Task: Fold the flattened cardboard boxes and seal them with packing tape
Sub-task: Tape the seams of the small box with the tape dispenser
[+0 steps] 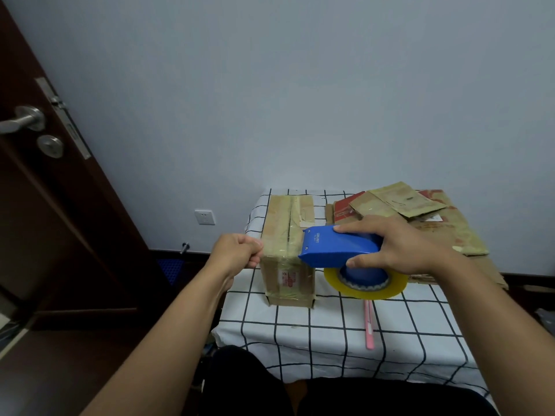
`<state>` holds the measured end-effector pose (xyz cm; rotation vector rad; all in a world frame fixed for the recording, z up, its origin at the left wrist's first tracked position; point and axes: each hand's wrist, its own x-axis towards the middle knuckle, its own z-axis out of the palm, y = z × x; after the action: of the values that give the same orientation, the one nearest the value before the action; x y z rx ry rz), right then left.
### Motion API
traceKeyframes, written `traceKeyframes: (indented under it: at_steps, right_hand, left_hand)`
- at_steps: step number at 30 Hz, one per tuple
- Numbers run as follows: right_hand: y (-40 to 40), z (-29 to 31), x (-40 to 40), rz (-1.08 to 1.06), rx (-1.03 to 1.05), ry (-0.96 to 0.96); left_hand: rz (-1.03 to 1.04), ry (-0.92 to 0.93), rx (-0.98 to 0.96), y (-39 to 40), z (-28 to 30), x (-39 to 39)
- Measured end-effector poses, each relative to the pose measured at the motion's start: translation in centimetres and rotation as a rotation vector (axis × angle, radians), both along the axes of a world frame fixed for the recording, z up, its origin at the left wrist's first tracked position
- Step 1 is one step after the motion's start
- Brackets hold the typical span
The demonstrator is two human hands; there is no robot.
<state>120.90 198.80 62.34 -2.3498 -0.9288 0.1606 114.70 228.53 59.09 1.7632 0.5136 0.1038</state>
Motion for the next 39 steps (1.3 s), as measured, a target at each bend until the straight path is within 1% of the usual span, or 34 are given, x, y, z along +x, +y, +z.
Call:
traceKeyframes:
  at_steps: [6,9,16,23,27,32,36,39]
  right_hand:
    - [0.9,1.1,0.7,0.027,-0.073,-0.034]
    - [0.8,1.9,0.8,0.022,-0.075,-0.048]
    - [0.2,2.2,1.2,0.036,-0.155,-0.065]
    - [0.0,1.5,1.7,0.007,-0.203,0.015]
    - [0.1,1.3,1.9,0.010,-0.196,0.028]
    - [0.2,0.6,1.9,-0.002,-0.176,0.085]
    - [-0.1,-0.8,2.2,0.008,-0.169,0.118]
    - [-0.4,-1.6,2.4,-0.001,-0.153,0.145]
  left_hand:
    - [0.030,-0.006,-0.011,0.1,-0.7,0.2]
    - [0.063,-0.013,-0.022,1.0,-0.5,0.6]
    - [0.035,0.038,-0.013,1.2,-0.9,0.8]
    - [0.035,0.065,0.043,0.5,-1.9,0.6]
    - [0.048,0.066,0.005,0.5,-1.6,0.6]
    - [0.024,0.129,-0.041,0.8,-2.2,0.8]
    - [-0.031,0.176,0.056,1.0,-1.7,0.6]
    - [-0.090,0.228,0.236,1.3,-0.9,0.7]
